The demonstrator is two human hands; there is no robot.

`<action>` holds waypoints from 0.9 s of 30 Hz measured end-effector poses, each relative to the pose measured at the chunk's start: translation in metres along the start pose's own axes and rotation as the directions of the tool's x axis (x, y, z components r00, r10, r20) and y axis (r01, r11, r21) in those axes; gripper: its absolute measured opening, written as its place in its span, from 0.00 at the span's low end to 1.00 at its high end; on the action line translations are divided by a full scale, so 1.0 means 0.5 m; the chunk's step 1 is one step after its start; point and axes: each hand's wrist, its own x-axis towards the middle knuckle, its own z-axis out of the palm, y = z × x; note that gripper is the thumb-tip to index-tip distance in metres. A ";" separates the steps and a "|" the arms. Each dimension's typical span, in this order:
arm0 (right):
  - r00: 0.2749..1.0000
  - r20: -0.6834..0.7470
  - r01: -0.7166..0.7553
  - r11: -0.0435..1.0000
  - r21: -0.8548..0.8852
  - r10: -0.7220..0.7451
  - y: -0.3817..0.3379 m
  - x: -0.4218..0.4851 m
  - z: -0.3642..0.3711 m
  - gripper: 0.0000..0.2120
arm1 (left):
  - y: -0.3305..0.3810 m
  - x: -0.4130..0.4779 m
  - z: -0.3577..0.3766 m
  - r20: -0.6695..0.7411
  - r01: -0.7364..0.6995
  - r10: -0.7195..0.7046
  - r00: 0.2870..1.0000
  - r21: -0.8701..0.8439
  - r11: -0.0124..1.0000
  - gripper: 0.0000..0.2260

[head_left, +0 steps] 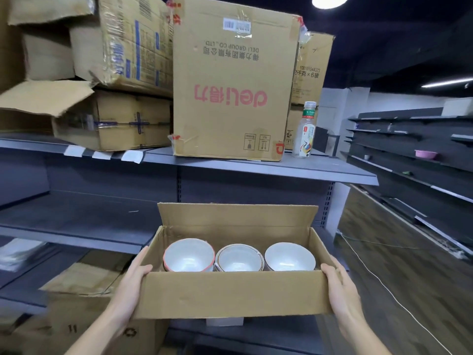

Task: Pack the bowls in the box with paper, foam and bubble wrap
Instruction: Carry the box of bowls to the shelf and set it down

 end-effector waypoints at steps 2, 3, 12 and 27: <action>1.000 0.002 0.002 1.000 0.001 -0.002 0.000 -0.017 -0.010 0.19 | 0.003 -0.020 -0.006 0.006 0.003 -0.003 1.000 -0.009 1.000 0.18; 1.000 0.003 0.004 1.000 0.007 -0.004 -0.001 -0.024 -0.014 0.18 | 0.005 -0.029 -0.008 0.007 0.007 -0.007 1.000 -0.010 1.000 0.19; 0.988 0.153 0.011 0.998 0.065 -0.021 -0.012 -0.039 0.004 0.17 | 0.029 -0.140 -0.052 -0.136 0.010 -0.012 0.991 -0.017 1.000 0.19; 0.814 0.579 0.051 0.999 0.017 -0.051 -0.033 -0.090 0.200 0.22 | 0.016 -0.392 -0.216 -0.526 0.024 -0.026 0.850 -0.010 1.000 0.21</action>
